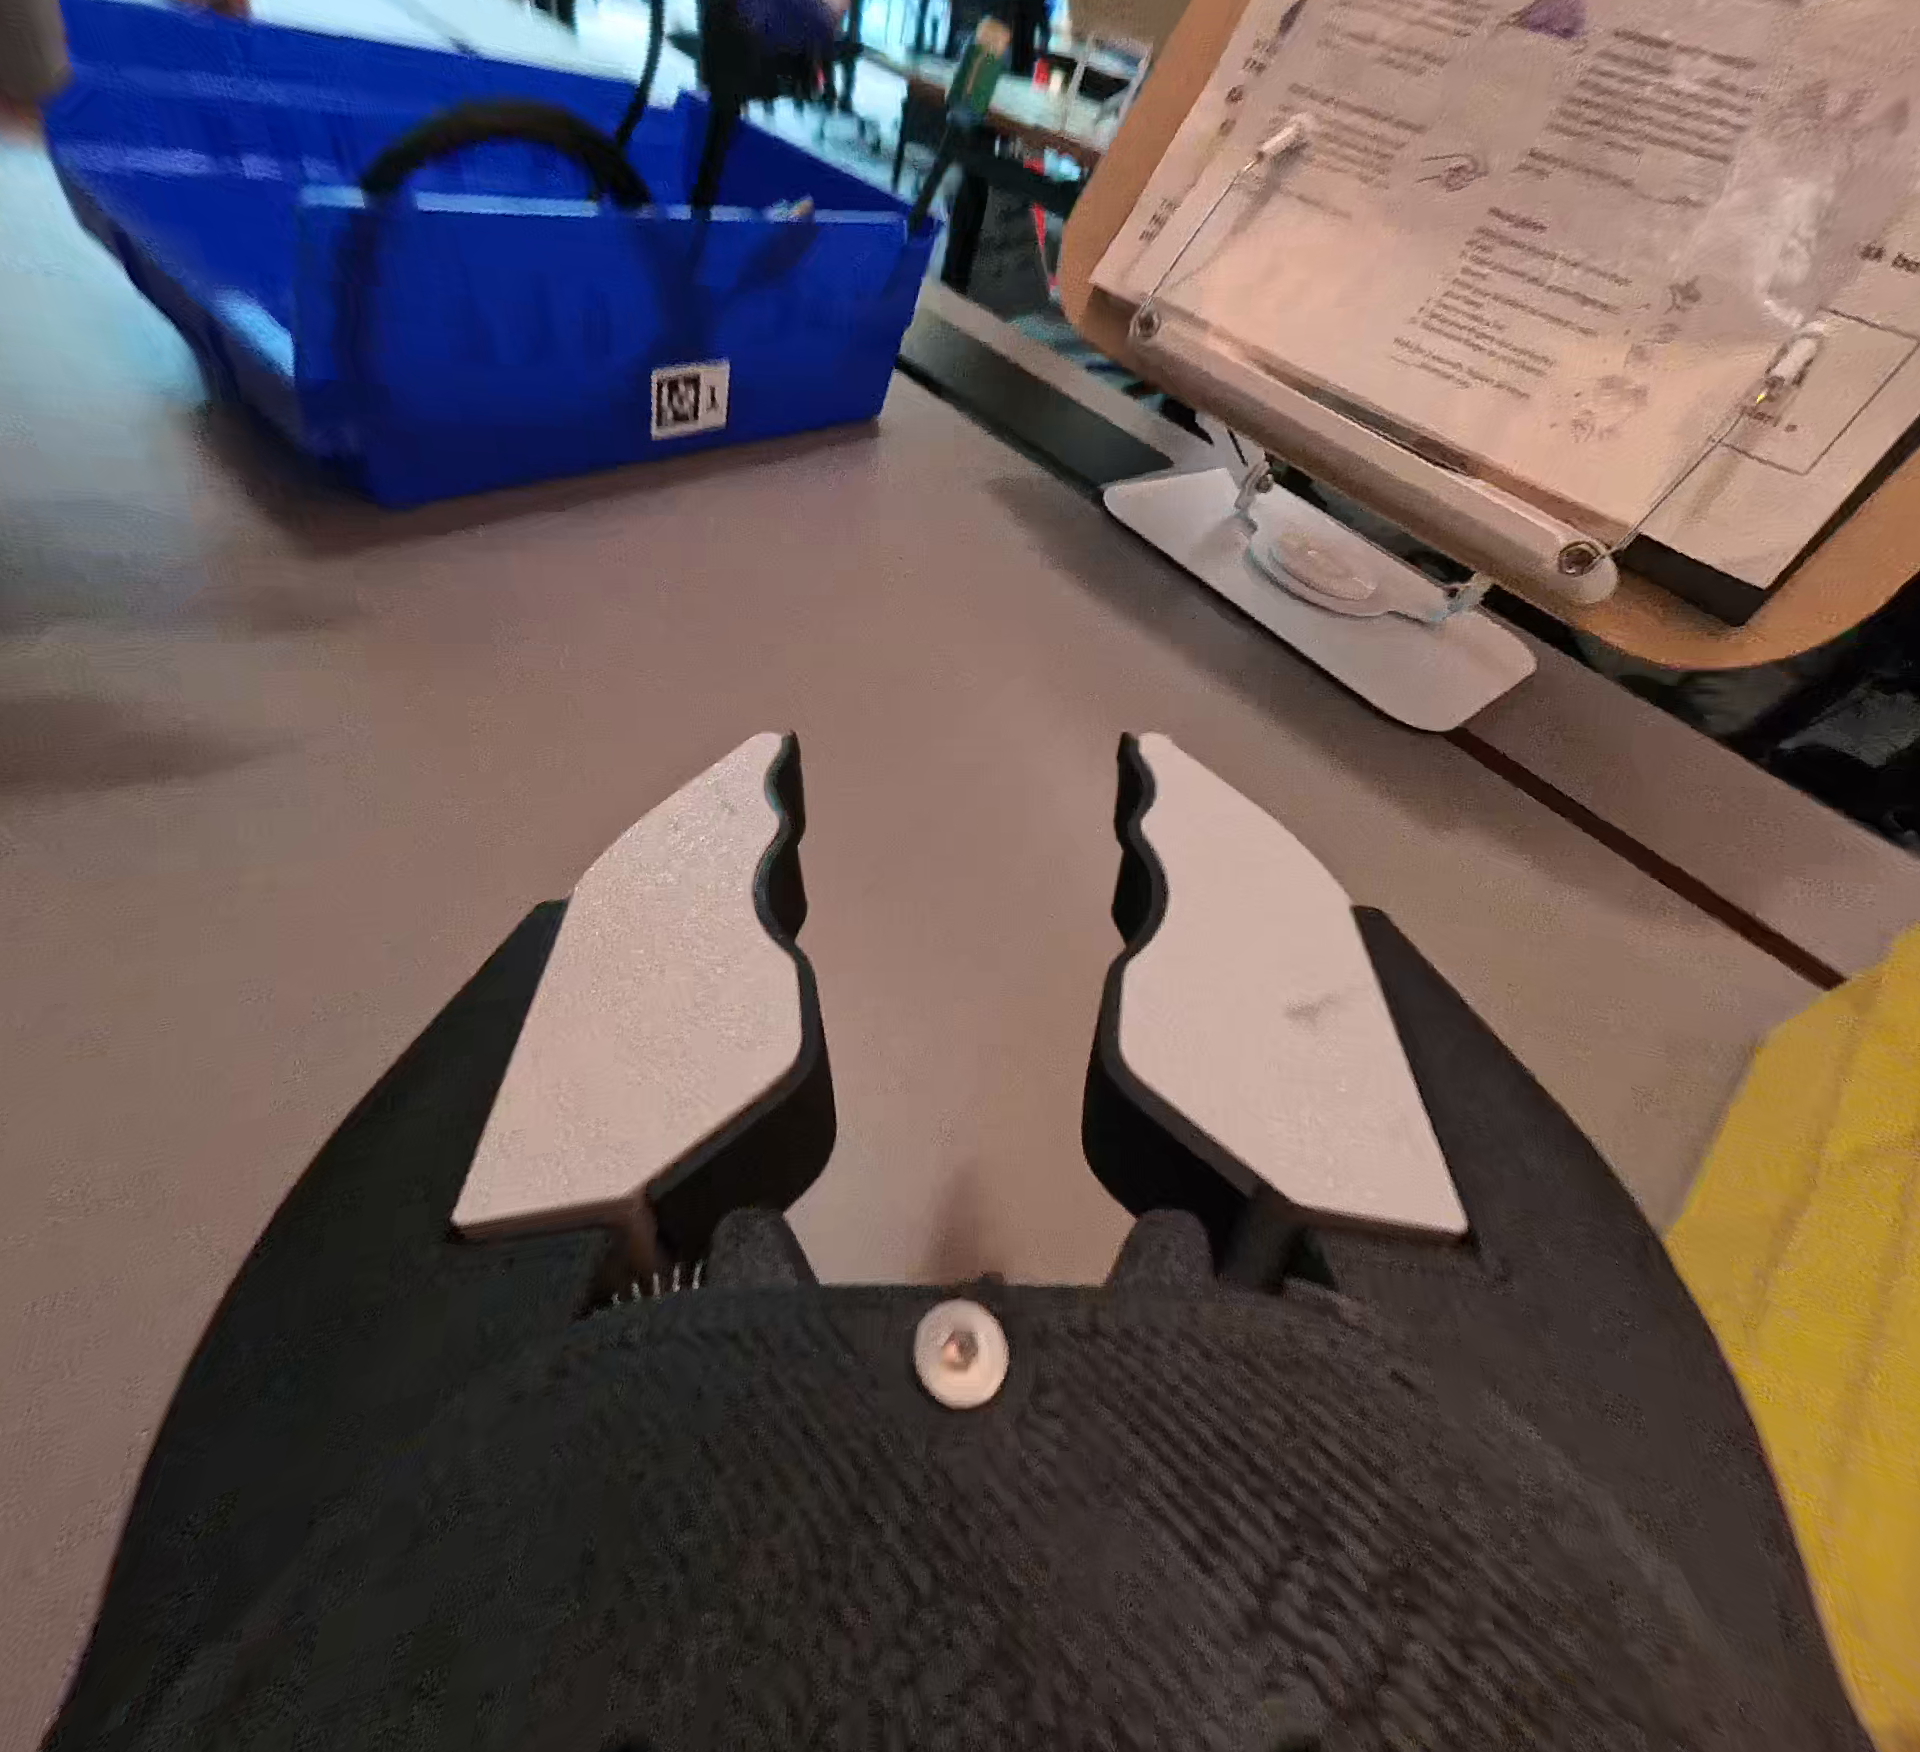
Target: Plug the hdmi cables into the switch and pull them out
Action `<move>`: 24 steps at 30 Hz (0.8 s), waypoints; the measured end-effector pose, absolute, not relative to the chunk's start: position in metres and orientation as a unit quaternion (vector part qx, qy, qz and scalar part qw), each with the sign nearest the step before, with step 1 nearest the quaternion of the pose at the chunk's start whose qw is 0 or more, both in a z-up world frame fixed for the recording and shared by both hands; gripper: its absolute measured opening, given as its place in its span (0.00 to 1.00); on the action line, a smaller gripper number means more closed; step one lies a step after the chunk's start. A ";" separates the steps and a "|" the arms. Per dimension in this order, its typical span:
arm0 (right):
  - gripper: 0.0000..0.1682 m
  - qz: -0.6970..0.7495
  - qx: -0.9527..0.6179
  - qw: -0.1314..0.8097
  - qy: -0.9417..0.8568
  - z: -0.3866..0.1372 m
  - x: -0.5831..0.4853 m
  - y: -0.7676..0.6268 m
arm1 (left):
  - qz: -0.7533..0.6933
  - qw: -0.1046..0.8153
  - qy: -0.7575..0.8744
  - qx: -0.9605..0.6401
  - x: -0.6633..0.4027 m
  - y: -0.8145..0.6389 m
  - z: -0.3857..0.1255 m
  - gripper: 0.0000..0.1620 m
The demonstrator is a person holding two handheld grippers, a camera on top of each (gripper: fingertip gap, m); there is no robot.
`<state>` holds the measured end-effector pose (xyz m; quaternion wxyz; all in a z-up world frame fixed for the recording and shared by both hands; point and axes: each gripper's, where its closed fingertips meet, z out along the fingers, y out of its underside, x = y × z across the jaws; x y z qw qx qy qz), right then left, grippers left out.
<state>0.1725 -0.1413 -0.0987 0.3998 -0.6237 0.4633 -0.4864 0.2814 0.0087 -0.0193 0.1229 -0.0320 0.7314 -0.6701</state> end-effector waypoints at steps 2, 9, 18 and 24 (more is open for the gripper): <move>0.33 -0.470 -0.605 0.441 0.468 -0.098 0.175 -0.140 | -0.655 0.140 0.735 -0.108 0.314 0.026 -0.026 0.32; 0.38 -0.479 -0.652 0.372 0.455 -0.122 0.174 -0.145 | -0.637 0.121 0.727 -0.226 0.363 0.054 -0.044 0.32; 0.39 -0.490 -0.672 0.336 0.441 -0.129 0.174 -0.144 | -0.414 0.586 0.696 -0.043 0.489 0.079 0.002 0.48; 0.39 -0.492 -0.675 0.327 0.443 -0.131 0.174 -0.146 | -0.304 0.584 0.742 0.122 0.529 0.035 -0.037 0.49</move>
